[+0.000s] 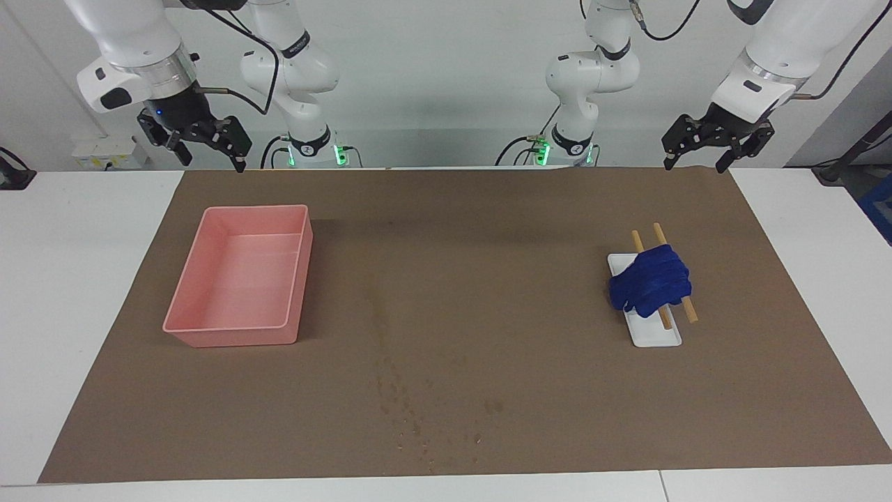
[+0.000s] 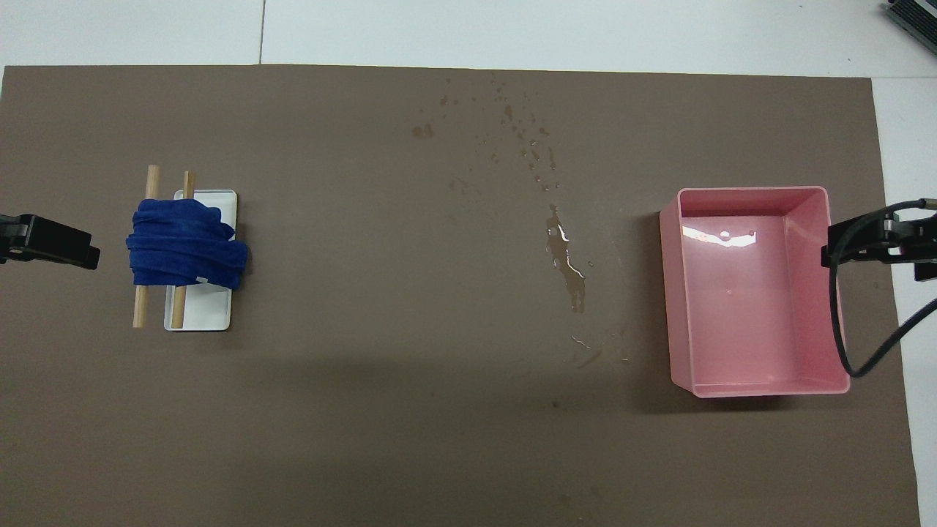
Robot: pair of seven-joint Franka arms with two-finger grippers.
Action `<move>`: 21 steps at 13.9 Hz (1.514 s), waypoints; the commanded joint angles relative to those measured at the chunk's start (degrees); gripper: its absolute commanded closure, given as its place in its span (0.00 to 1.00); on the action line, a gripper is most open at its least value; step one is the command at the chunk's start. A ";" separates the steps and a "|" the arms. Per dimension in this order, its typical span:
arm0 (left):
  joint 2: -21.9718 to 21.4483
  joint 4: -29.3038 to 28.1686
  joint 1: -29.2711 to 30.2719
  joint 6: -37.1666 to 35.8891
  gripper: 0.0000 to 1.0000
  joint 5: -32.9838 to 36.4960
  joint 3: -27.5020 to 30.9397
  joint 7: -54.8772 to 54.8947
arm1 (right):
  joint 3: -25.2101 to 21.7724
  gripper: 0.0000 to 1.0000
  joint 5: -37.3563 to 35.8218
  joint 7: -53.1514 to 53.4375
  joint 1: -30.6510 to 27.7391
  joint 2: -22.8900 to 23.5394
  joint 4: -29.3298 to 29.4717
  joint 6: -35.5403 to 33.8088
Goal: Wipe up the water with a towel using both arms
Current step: 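Move the left gripper toward the blue towel on the white tray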
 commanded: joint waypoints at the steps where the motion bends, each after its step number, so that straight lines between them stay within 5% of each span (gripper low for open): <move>1: -1.05 -0.57 0.54 0.48 0.00 -0.26 -0.17 0.96 | 0.29 0.00 1.00 -0.65 -0.50 -1.37 -1.55 -0.07; 7: -1.13 -1.26 0.63 1.53 0.00 -0.35 -0.17 0.96 | 0.29 0.00 1.00 -0.56 -0.32 -1.64 -2.08 0.11; 12: -3.51 -10.49 0.90 15.49 0.00 -0.35 0.26 5.96 | 0.29 0.00 1.08 -0.82 -0.32 -1.64 -2.08 0.11; 21: 1.33 -28.49 5.11 43.87 0.00 -0.35 0.44 15.20 | 0.29 0.00 1.00 -0.73 -0.24 -1.64 -2.08 0.02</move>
